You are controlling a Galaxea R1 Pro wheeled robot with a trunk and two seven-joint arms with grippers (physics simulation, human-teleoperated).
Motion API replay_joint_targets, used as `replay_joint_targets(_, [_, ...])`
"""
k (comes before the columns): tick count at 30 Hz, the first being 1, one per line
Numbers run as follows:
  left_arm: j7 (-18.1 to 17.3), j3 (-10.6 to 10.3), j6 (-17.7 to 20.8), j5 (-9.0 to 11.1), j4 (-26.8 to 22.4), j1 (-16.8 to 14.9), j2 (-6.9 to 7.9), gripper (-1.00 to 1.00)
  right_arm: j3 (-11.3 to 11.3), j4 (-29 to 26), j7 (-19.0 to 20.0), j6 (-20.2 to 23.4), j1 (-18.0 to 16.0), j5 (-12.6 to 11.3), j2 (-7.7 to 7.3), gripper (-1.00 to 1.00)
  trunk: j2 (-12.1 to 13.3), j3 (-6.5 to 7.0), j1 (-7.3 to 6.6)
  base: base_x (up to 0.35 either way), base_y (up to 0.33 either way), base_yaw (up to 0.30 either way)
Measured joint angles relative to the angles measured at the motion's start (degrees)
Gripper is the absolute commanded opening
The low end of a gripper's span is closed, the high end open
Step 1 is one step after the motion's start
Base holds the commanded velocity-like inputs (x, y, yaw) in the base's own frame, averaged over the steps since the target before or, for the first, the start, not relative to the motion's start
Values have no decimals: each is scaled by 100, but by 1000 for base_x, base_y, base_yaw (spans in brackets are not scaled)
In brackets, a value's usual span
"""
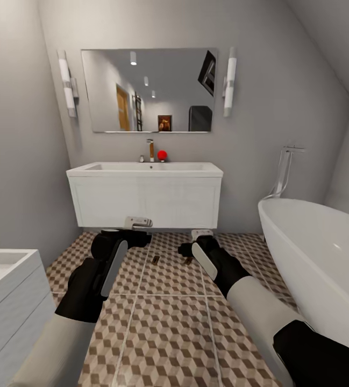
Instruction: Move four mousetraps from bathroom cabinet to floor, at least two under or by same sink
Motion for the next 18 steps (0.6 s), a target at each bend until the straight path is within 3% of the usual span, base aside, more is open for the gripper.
replay_joint_targets(18, [0, 2, 0, -2, 42, 171, 0, 100, 7, 24, 2, -138, 250, 15, 0, 100, 24, 566, -47, 0, 0, 0])
